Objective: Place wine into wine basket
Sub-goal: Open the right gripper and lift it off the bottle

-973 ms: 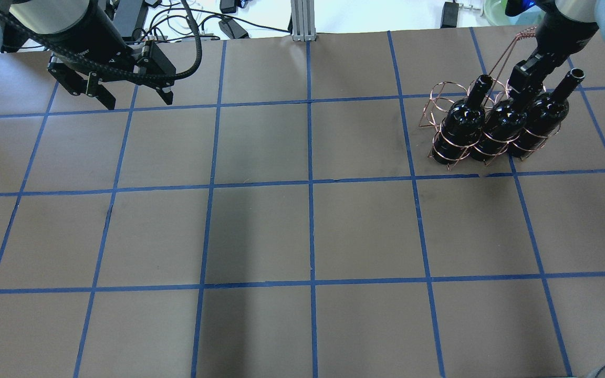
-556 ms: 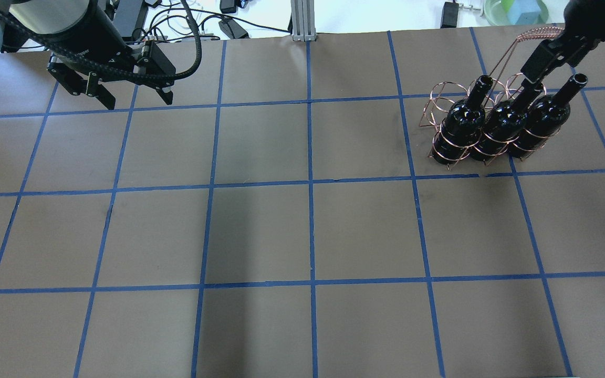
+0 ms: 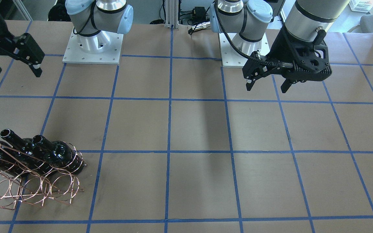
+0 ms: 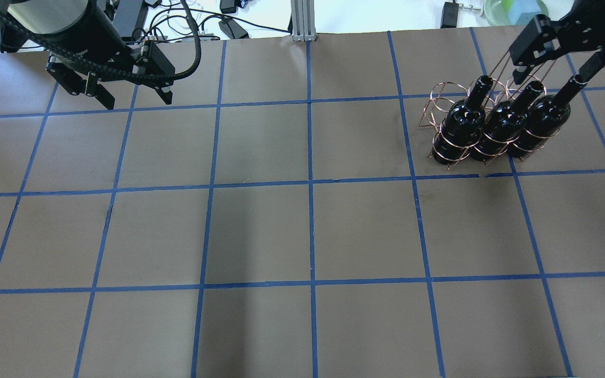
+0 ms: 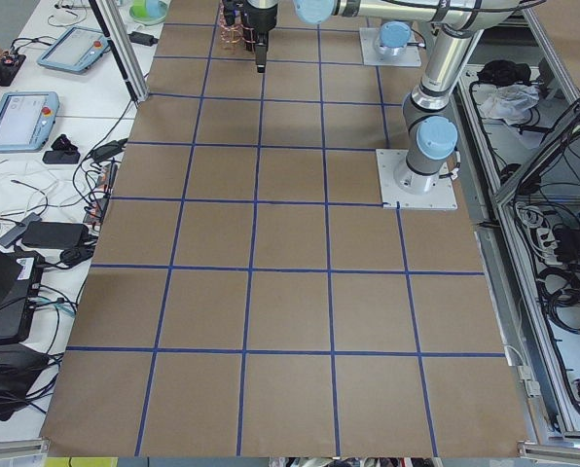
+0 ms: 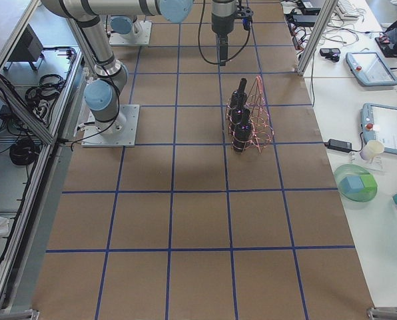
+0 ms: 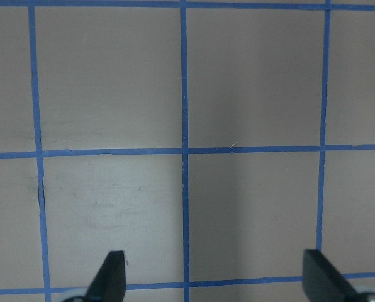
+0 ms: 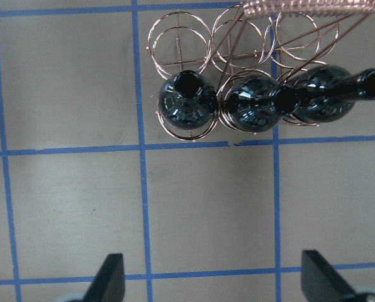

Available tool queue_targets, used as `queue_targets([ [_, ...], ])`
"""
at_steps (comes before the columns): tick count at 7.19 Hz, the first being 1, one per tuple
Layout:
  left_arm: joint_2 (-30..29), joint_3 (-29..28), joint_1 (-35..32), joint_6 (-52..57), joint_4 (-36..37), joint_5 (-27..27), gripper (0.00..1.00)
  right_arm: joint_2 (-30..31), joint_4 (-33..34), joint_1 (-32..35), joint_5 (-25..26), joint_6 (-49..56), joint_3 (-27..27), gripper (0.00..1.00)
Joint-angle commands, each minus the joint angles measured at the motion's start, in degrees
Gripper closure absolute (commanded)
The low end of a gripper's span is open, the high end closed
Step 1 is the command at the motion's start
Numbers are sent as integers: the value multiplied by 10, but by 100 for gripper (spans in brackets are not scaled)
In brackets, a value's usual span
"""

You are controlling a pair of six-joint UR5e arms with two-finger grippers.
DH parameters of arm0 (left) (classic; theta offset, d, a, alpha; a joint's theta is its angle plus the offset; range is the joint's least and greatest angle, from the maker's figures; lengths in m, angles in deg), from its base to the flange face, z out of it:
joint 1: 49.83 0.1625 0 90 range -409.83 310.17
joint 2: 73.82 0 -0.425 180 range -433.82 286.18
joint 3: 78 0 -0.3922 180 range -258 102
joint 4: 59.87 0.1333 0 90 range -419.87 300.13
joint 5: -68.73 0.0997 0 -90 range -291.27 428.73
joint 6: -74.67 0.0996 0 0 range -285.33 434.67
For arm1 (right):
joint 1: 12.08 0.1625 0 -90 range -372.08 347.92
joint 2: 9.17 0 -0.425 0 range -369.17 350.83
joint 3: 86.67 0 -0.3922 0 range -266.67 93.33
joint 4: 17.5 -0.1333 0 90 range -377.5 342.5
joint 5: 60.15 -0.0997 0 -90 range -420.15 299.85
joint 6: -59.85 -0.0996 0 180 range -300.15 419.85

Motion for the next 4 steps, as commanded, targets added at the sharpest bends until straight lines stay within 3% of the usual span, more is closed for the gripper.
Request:
queue_targets([
  [1,1,0,-1,1,0,0,0,1,0,63,5,-103,-1,0],
  [4,4,0,0,1,-2,0,0,0,-3,72,5,-102,-2,0],
])
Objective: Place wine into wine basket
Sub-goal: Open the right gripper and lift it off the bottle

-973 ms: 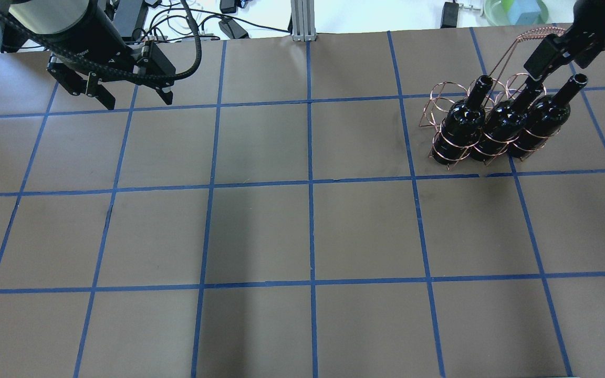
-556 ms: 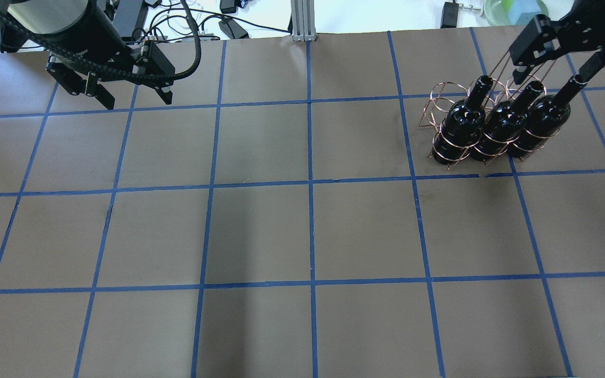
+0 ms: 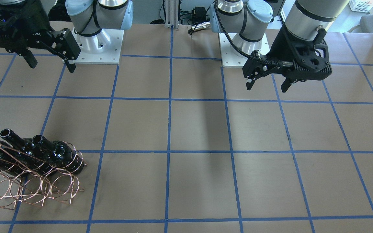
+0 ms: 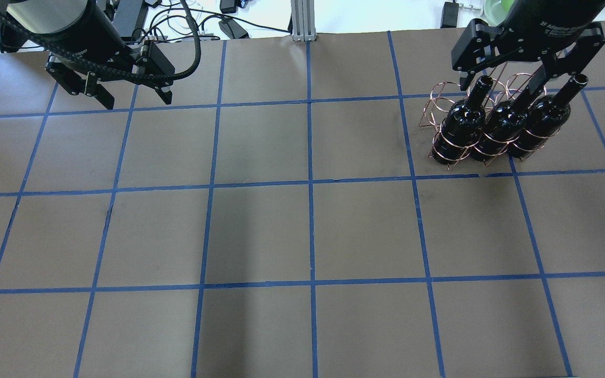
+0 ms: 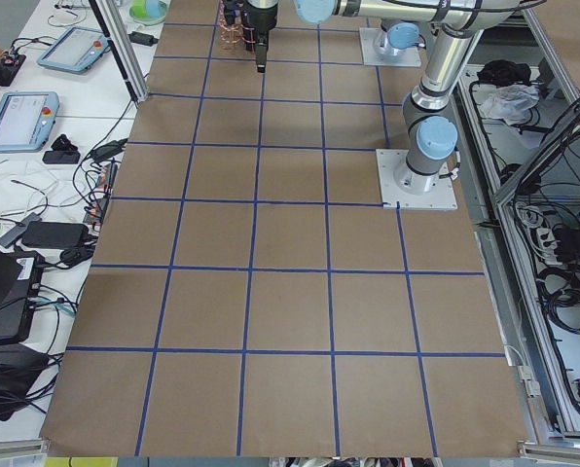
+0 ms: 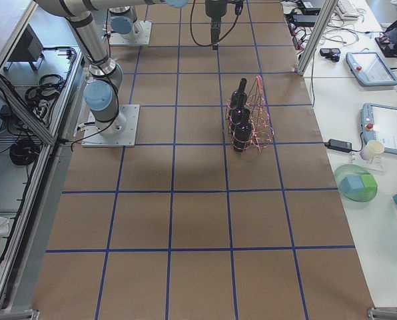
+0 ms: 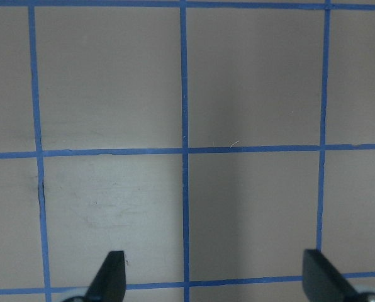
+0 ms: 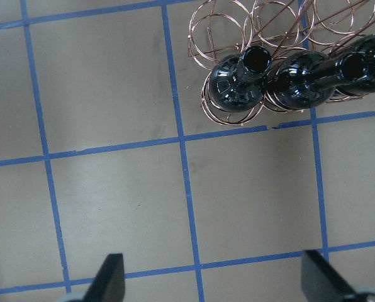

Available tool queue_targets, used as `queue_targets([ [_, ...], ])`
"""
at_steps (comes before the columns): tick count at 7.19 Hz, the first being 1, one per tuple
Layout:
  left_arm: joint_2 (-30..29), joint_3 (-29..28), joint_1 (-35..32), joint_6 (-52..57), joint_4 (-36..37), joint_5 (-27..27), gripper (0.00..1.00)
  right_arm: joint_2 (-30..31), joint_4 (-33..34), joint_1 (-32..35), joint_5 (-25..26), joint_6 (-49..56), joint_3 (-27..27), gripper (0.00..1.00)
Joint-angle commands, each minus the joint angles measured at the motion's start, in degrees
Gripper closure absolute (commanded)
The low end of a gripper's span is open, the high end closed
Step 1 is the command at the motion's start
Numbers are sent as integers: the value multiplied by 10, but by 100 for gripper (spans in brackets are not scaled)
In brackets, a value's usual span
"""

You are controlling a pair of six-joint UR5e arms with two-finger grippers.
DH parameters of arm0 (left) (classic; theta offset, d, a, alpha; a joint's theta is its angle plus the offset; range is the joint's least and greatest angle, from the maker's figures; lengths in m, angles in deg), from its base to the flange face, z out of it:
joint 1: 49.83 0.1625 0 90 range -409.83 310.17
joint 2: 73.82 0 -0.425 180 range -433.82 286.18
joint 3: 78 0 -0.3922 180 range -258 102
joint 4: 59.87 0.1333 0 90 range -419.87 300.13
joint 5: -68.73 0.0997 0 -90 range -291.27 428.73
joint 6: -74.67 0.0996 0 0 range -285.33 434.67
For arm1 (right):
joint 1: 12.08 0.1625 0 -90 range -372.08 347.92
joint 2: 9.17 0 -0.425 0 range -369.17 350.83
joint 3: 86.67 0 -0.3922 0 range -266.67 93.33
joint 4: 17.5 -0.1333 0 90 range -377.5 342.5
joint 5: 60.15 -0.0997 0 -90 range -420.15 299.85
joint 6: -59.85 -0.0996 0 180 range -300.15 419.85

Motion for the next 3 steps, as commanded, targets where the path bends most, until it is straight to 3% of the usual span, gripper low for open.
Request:
queue_targets([
  [1,2,0,0,0,0,0,0,0,-1,2,0,3,-6,0],
  [3,0,0,0,-1,1,0,0,0,2,3,0,7,-19,0],
])
